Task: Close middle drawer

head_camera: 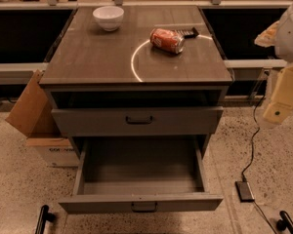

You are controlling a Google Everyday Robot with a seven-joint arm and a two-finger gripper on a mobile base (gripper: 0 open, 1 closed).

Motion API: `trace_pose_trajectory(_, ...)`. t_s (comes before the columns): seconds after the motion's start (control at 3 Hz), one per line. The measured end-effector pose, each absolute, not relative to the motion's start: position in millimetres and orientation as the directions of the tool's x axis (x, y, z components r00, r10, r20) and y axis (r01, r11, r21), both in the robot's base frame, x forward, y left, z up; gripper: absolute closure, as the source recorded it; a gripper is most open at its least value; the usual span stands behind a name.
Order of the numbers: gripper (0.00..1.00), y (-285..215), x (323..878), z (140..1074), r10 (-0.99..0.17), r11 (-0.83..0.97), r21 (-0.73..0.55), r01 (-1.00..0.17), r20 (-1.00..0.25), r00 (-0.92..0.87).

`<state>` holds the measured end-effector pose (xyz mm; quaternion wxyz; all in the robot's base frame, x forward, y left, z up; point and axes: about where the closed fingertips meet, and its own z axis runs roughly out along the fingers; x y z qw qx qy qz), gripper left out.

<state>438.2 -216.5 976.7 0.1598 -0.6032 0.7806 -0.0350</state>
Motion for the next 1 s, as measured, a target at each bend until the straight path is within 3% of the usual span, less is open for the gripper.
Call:
trace_pose_trajectory(0.67, 0.0, -208.0, 433.6, 945.6, -0.947, 0.265, -0.217, -0.939, -0.244, -0.211)
trace_pose_trajectory(1.0, 0.0, -185.3, 421.3, 873.7, -0.92, 0.244, -0.142, -0.959, -0.346, -0.183)
